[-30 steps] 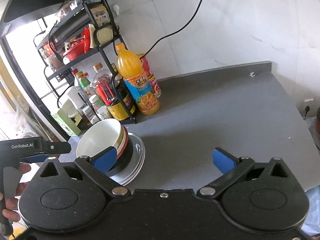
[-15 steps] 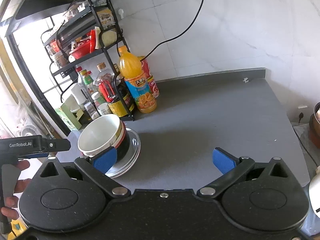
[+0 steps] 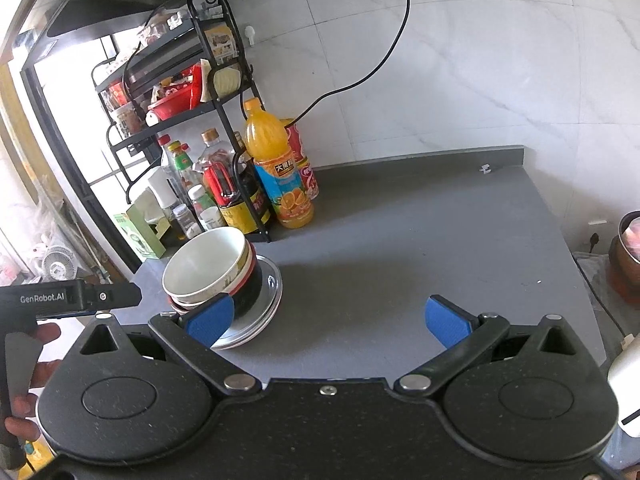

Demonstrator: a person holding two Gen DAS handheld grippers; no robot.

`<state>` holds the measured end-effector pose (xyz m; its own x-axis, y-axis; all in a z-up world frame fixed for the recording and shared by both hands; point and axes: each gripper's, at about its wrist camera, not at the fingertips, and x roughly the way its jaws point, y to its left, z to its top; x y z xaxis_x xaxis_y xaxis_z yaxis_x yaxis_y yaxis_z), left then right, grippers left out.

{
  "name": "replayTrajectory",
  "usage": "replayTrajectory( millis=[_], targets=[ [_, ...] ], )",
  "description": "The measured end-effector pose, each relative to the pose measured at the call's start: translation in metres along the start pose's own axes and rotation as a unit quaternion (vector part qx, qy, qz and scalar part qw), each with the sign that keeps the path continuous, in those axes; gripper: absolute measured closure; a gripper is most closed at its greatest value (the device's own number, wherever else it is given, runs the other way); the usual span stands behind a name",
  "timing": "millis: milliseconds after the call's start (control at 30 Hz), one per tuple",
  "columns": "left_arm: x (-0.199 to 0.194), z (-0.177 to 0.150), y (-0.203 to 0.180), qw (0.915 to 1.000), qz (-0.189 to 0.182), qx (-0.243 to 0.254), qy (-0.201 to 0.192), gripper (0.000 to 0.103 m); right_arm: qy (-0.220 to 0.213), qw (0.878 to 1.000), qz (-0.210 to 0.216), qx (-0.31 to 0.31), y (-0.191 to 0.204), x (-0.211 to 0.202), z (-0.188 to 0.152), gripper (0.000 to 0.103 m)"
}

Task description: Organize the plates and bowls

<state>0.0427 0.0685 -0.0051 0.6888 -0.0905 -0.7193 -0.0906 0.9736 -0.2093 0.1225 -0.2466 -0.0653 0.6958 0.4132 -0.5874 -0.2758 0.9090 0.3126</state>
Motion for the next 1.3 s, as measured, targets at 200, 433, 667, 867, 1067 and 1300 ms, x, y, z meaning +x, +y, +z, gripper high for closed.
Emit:
replayTrajectory(
  millis=[200, 433, 667, 867, 1067, 1300],
  targets=[
    [-0.009, -0.01, -0.002, 0.9999, 0.002, 0.01, -0.011, 0.001, -0.002, 1.0, -0.002, 0.004, 0.002, -0.005, -0.004, 0.0],
    [-0.013, -0.022, -0.005, 0.9996, 0.013, 0.024, -0.011, 0.001, -0.009, 0.999, -0.051, 0.007, 0.008, -0.006, -0.015, 0.0],
    [-0.018, -0.031, -0.008, 0.9976, 0.038, 0.057, -0.013, 0.001, 0.006, 0.997, -0.083, -0.005, 0.017, -0.01, -0.027, 0.0],
    [-0.023, -0.035, -0.006, 0.9969, 0.044, 0.064, -0.013, 0.001, 0.019, 0.996, -0.088, -0.01, 0.026, -0.011, -0.036, 0.0],
    [-0.027, -0.039, -0.005, 0.9968, 0.045, 0.066, -0.005, 0.001, 0.011, 0.996, -0.087, -0.015, 0.036, -0.018, -0.037, 0.0],
    [-0.032, -0.041, -0.007, 0.9958, 0.057, 0.071, -0.002, 0.001, 0.011, 0.996, -0.084, -0.016, 0.04, -0.023, -0.036, 0.0]
  ],
)
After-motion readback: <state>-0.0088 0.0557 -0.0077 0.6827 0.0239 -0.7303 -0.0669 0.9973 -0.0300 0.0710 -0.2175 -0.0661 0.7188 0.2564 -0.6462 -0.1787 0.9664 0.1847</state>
